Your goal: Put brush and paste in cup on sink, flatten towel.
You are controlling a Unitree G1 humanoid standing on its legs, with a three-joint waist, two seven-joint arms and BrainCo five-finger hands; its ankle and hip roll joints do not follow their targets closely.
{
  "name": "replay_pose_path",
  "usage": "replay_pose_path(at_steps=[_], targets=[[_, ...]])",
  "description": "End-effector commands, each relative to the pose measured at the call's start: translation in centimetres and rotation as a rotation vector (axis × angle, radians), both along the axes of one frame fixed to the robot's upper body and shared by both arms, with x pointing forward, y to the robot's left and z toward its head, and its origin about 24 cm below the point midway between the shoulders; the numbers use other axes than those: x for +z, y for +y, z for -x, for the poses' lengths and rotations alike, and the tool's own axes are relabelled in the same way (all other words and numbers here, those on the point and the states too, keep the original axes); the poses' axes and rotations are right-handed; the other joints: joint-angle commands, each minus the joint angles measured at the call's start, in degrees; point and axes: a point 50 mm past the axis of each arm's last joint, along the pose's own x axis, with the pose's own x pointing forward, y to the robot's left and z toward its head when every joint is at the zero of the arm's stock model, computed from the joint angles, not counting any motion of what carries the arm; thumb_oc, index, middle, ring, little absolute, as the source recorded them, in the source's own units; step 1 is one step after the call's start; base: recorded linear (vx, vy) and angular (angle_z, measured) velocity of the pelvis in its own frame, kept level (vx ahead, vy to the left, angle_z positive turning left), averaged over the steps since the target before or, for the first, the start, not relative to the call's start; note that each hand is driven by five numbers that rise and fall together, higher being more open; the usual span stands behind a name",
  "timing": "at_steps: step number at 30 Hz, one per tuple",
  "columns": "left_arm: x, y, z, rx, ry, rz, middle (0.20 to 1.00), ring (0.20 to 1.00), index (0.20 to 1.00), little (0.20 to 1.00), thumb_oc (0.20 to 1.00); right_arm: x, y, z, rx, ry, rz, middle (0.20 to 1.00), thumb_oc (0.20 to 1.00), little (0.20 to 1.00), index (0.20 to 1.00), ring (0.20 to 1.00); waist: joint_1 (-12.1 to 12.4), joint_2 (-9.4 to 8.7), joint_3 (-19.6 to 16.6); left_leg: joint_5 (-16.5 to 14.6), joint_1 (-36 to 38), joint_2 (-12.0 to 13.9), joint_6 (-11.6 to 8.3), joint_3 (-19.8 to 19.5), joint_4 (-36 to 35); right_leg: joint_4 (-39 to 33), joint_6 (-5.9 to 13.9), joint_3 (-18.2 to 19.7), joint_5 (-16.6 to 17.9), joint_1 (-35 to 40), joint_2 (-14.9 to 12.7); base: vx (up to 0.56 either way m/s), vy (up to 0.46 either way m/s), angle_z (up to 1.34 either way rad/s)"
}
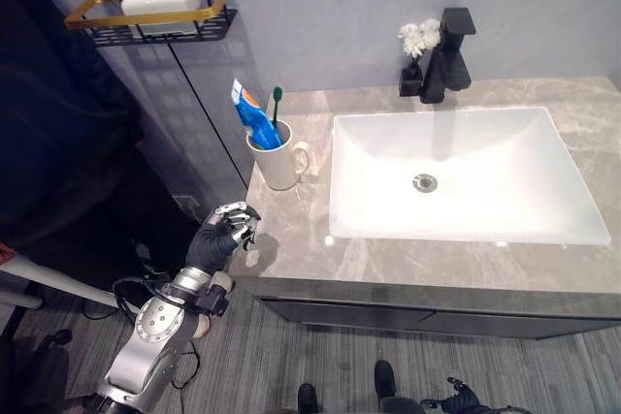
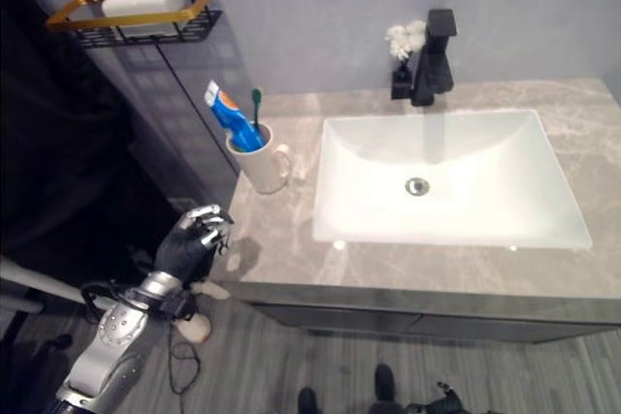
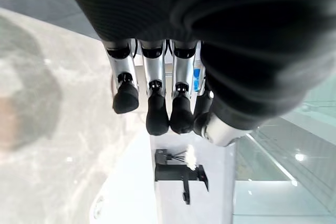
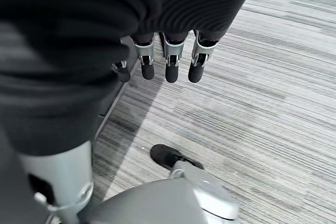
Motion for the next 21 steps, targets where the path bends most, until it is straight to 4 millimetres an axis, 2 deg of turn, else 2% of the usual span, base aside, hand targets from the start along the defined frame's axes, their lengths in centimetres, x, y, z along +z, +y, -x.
replay_pose_path(at_steps=[1, 6, 9, 11, 14, 18, 21], targets=[[2.6, 0.5, -1.4, 0.044, -0.118, 0.021, 0.200, 0.200, 0.200, 0.200, 0.200, -0.1, 0.8, -1.1, 0.044, 0.005, 0.002, 1.000, 1.000, 1.000, 1.000, 1.000, -0.9, -3.39, 1.6, -0.2, -0.8, 2.2, -3.07, 1.5, 1.9, 0.7, 2.91, 1.9, -1.7, 0.4, -3.3, -0.02, -0.046, -0.11], [3.3, 1.2, -2.2, 0.092, -0.153, -0.027, 0.200, 0.200, 0.200, 0.200, 0.200, 0.0, 0.7, -1.5, 0.037, -0.007, 0.000, 1.000, 1.000, 1.000, 1.000, 1.000, -1.4, -3.11, 2.1, 1.2, -2.0, 2.8, -3.74, 2.0, 0.6, 0.4, 2.91, 2.3, -1.2, -1.5, -3.1, -0.02, -0.033, -0.03], [3.7, 1.3, -2.7, 0.120, -0.178, -0.027, 0.200, 0.200, 0.200, 0.200, 0.200, 0.1, 1.1, -2.1, 0.103, -0.011, 0.017, 1.000, 1.000, 1.000, 1.000, 1.000, -1.4, -3.27, 2.3, 1.6, -2.7, 3.0, -3.96, 2.2, 0.3, 0.4, 2.80, 2.6, -1.2, -2.5, -2.8, -0.01, -0.031, -0.01], [4.3, 1.7, -3.1, 0.143, -0.203, -0.035, 0.200, 0.200, 0.200, 0.200, 0.200, 0.4, 1.3, -3.0, 0.121, -0.042, 0.011, 1.000, 1.000, 1.000, 1.000, 1.000, -1.5, -3.46, 2.8, 1.7, -3.3, 3.2, -4.05, 2.6, 0.3, 0.4, 2.82, 3.1, -0.9, -3.4, -2.6, -0.02, -0.043, -0.02], [4.8, 1.9, -3.7, 0.168, -0.212, -0.013, 0.200, 0.200, 0.200, 0.200, 0.200, 0.6, 1.8, -3.9, 0.097, -0.079, -0.015, 1.000, 1.000, 1.000, 1.000, 1.000, -1.8, -3.96, 3.3, 1.7, -3.6, 3.5, -4.22, 3.8, 0.6, 0.4, 2.64, 4.0, -0.7, -4.1, -2.4, -0.01, -0.038, -0.22], [4.6, 1.7, -3.9, 0.174, -0.197, 0.008, 0.200, 0.200, 0.200, 0.200, 0.200, 0.6, 1.8, -4.0, 0.073, -0.088, -0.023, 1.000, 1.000, 1.000, 1.000, 1.000, -2.0, -4.22, 3.9, 1.4, -3.3, 3.7, -4.17, 4.3, 1.0, 0.4, 2.53, 4.6, -0.8, -4.1, -2.1, 0.02, -0.011, -0.11], [4.8, 1.6, -4.4, 0.198, -0.193, 0.068, 0.200, 0.200, 0.200, 0.200, 0.200, 0.5, 1.6, -3.7, -0.012, -0.093, -0.045, 1.000, 1.000, 1.000, 1.000, 1.000, -2.5, -4.58, 4.2, 1.2, -3.4, 3.8, -4.14, 4.8, 1.2, 0.5, 2.52, 5.0, -0.7, -4.5, -1.9, 0.02, -0.008, -0.12]])
